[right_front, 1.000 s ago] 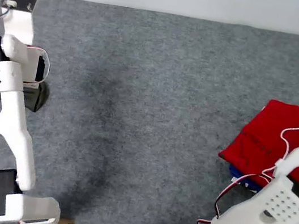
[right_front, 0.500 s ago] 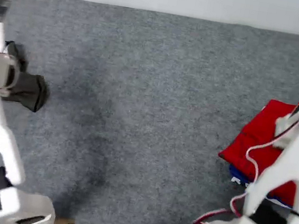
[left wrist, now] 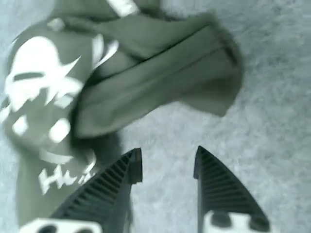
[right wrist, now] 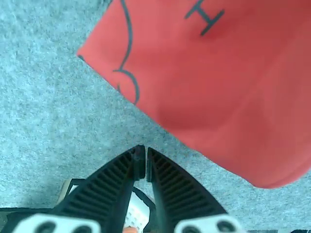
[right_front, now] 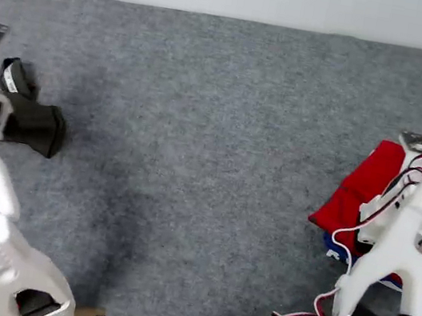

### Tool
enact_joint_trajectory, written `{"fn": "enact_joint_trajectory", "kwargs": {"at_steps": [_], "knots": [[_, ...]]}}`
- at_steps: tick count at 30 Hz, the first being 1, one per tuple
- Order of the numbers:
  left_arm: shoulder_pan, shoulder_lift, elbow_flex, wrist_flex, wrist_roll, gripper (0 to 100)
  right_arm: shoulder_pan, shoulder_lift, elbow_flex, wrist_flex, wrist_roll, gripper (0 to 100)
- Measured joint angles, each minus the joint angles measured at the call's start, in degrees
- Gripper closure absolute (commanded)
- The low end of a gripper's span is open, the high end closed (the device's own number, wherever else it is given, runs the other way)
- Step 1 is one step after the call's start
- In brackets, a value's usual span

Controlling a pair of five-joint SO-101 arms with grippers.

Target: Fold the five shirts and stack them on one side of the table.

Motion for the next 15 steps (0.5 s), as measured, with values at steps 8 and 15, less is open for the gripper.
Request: {"fn": "enact_joint_trajectory", "kwargs": {"at_steps": [8,15], "knots": [[7.1,10.5,0.0,-2.3,0.0,82,0.0,0.0,0.0,0.0,-0.4,99.0],[8.4,16.2,0.0,-8.6,1.5,85,-0.1,0.0,0.0,0.0,-3.4,99.0]]}}
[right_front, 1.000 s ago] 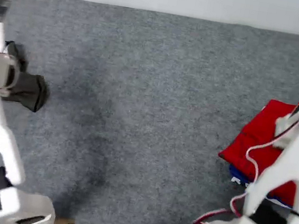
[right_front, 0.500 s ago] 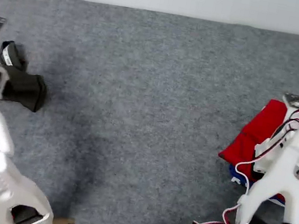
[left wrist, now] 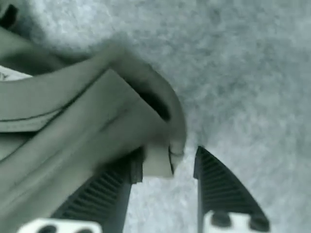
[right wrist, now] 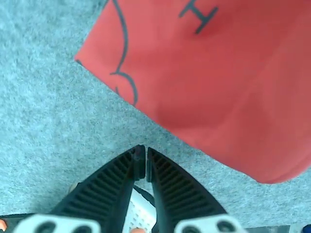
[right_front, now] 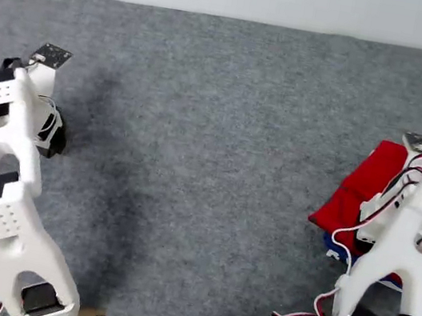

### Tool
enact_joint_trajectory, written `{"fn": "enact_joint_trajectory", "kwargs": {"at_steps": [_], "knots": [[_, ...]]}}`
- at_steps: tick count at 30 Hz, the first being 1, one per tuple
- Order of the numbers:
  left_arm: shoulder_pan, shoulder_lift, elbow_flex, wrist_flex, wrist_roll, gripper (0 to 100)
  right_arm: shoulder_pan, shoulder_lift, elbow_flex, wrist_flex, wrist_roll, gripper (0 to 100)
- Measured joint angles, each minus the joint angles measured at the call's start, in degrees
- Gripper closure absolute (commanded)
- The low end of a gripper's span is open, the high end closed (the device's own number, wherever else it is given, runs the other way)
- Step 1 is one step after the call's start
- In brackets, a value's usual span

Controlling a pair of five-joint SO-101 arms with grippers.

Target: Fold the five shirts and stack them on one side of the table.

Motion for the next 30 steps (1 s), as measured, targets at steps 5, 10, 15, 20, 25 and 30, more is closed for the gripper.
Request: {"fn": "enact_joint_trajectory", "kwargs": {"at_steps": [5,10,15,20,25,30], "knots": [[0.0,1.0,0.0,-3.5,1.5,98,0.0,0.0,0.0,0.0,-0.3,99.0],[0.4,1.3,0.0,-5.5,1.8,100,0.0,0.0,2.8,0.0,-0.3,99.0],[0.5,-1.2,-5.3,0.1,1.7,100,0.0,-1.1,5.5,0.0,-0.3,99.0],[4.7,-8.9,-15.0,10.3,2.2,100,0.0,-6.7,5.6,0.0,-0.3,99.0],[13.0,-14.4,-23.0,17.9,6.7,100,0.0,-11.7,5.6,0.0,-0.3,99.0],[25.1,-16.0,-27.1,21.9,11.0,100,0.0,-14.2,5.6,0.0,-0.3,99.0]]}}
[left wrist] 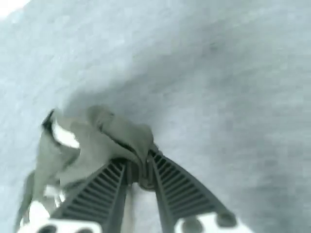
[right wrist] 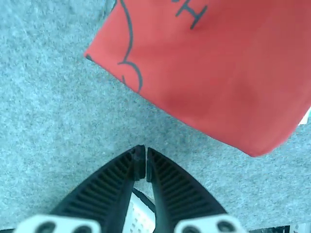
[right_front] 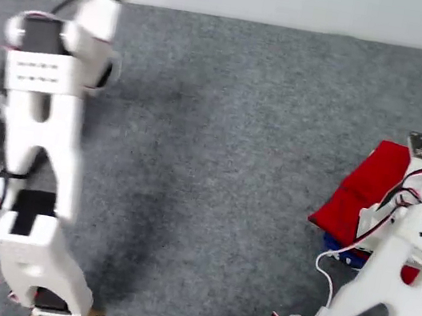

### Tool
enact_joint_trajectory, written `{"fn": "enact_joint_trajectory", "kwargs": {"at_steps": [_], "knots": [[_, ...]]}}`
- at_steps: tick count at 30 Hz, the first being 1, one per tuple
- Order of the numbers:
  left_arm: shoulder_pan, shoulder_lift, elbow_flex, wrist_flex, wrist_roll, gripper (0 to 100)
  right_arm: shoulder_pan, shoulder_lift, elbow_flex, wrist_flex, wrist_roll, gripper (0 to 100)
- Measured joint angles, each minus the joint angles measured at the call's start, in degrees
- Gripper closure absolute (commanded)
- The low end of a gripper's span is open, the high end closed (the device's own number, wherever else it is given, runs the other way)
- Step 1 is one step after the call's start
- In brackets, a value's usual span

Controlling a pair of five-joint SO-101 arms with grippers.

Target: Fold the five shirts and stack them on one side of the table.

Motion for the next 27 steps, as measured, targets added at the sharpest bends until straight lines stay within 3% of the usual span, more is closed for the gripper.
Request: {"fn": "enact_joint_trajectory", "kwargs": {"at_steps": [7,12,22,27], "knots": [[19.5,0.0,-0.5,0.6,4.0,99,0.0,-0.4,0.0,0.0,0.0,99.0],[27.9,0.0,-0.5,1.8,4.7,85,0.0,-0.4,0.0,0.0,0.0,99.0],[29.2,-8.2,5.5,1.9,9.6,81,0.0,-0.4,0.0,0.0,0.0,99.0],[22.0,-17.3,16.0,2.0,9.9,85,0.0,-0.4,0.0,0.0,0.0,99.0]]}}
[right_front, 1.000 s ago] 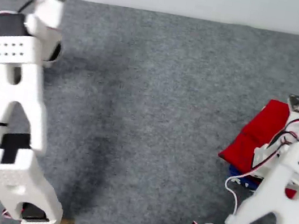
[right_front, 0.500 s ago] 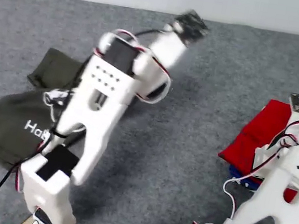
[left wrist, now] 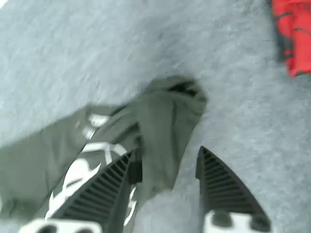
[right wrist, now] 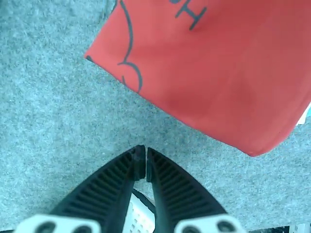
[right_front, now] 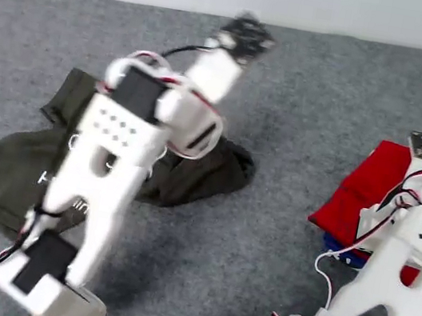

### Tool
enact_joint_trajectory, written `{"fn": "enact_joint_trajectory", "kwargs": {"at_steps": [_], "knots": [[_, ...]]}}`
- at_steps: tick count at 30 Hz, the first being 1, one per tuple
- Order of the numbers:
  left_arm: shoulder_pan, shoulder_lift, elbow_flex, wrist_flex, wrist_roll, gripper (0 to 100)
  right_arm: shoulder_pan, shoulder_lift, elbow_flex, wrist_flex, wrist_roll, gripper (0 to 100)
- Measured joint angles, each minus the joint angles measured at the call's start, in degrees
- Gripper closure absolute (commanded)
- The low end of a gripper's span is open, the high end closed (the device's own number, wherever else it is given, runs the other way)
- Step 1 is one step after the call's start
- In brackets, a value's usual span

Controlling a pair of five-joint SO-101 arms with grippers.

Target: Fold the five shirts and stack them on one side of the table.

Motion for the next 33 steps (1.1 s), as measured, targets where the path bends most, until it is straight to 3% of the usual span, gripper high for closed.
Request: {"fn": "enact_joint_trajectory", "kwargs": {"at_steps": [8,12,19,27,33], "knots": [[-24.9,-4.1,10.3,0.0,0.0,85,-5.5,0.0,0.0,0.0,0.0,99.0],[-35.9,-4.2,16.2,0.0,-5.0,85,-12.4,0.0,0.0,0.0,0.0,98.3],[-48.7,-4.3,22.6,-0.1,-10.1,85,-29.5,2.7,-0.2,-0.3,-8.3,79.5],[-61.9,-4.3,22.8,-0.2,-10.0,85,-42.5,17.1,-17.1,-2.2,-17.1,79.0],[-64.3,-4.3,22.8,-0.2,-10.2,85,-48.1,32.7,-32.6,-5.1,-17.2,78.7]]}}
